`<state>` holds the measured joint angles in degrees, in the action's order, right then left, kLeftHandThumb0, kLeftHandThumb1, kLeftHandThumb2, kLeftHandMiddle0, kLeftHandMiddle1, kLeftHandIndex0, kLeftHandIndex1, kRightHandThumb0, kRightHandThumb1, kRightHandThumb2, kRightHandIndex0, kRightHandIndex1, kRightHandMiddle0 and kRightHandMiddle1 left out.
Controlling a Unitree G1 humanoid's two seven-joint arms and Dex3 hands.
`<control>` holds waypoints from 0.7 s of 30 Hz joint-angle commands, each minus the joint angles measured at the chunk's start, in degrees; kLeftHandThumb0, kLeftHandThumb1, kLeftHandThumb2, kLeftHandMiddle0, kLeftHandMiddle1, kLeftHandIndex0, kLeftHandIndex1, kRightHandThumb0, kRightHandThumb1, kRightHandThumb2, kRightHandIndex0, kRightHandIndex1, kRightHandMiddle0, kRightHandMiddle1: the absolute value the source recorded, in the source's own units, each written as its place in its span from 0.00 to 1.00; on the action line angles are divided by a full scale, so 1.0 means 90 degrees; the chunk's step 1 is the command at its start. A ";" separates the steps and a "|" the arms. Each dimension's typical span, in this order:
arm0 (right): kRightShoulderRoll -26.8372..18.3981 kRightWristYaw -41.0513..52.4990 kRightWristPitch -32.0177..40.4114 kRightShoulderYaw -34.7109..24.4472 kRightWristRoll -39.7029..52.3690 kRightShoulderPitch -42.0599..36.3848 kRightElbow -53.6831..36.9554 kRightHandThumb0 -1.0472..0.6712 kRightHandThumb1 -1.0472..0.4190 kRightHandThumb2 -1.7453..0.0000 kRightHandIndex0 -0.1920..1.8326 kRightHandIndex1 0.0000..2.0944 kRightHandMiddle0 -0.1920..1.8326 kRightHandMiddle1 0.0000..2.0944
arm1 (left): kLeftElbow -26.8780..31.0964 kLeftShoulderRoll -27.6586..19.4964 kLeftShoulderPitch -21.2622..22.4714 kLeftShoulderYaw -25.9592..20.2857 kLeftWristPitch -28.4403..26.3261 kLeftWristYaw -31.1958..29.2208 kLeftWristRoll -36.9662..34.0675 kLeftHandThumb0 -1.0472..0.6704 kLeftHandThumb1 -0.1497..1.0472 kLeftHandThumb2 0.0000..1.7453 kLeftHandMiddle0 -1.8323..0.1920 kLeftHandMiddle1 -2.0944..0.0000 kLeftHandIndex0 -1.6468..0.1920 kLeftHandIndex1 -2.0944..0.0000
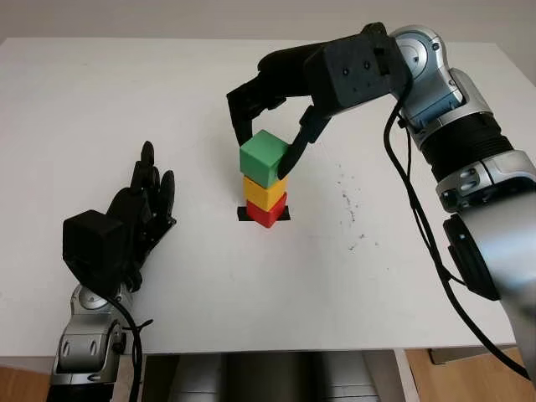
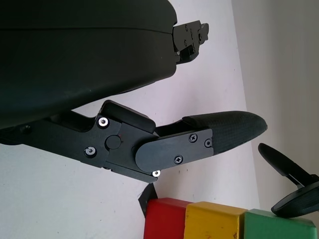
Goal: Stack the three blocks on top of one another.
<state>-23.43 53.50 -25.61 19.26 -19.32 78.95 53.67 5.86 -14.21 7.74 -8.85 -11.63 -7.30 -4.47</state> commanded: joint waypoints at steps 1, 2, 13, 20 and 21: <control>-0.0072 -0.0041 -0.0055 -0.0012 0.0004 0.0003 -0.0023 0.33 0.09 0.97 0.31 0.01 0.30 0.75 | 0.0083 -0.0016 -0.0090 -0.0001 0.0014 -0.0032 0.0001 0.11 1.00 0.38 1.00 1.00 1.00 1.00; -0.0074 -0.0046 -0.0055 -0.0012 -0.0004 0.0003 -0.0029 0.33 0.09 0.97 0.31 0.01 0.30 0.75 | 0.0087 -0.0023 -0.0092 0.0000 0.0014 -0.0040 0.0002 0.11 1.00 0.38 1.00 1.00 1.00 1.00; -0.0078 -0.0065 -0.0057 -0.0018 -0.0032 0.0007 0.0007 0.33 0.09 0.97 0.31 0.01 0.31 0.75 | 0.0182 -0.0027 -0.0134 0.0007 -0.0072 -0.0025 0.0042 0.11 1.00 0.38 1.00 1.00 1.00 1.00; -0.0052 -0.0095 0.0003 -0.0035 -0.0005 -0.0027 0.0014 0.32 0.10 0.97 0.31 0.01 0.31 0.75 | 0.0174 -0.0030 -0.0134 0.0004 -0.0076 -0.0059 0.0043 0.11 1.00 0.39 1.00 1.00 1.00 1.00; -0.0041 -0.0095 0.0041 -0.0059 0.0029 -0.0044 0.0000 0.32 0.10 0.97 0.31 0.01 0.31 0.75 | 0.0185 -0.0029 -0.0139 0.0005 -0.0086 -0.0057 0.0044 0.11 1.00 0.39 1.00 1.00 1.00 1.00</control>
<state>-23.45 52.95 -25.57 19.41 -19.68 78.90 53.94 6.73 -14.25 7.27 -8.85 -12.19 -7.74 -4.24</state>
